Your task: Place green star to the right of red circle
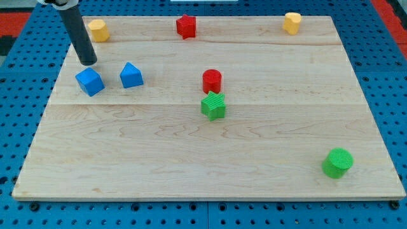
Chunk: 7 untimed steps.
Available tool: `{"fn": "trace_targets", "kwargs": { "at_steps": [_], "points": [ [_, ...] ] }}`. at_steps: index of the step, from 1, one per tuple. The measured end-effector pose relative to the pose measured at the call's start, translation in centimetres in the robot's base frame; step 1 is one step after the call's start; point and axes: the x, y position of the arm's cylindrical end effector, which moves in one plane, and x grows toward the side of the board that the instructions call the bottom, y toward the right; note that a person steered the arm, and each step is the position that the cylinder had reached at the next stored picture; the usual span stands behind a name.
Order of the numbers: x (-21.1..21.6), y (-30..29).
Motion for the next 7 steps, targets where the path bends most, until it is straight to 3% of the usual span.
{"fn": "trace_targets", "kwargs": {
  "at_steps": [1, 3, 4, 6, 7],
  "points": [
    [0.0, 0.1],
    [-1.3, 6.4],
    [-0.9, 13.3],
    [10.1, 17.4],
    [12.1, 22.0]
  ]
}}
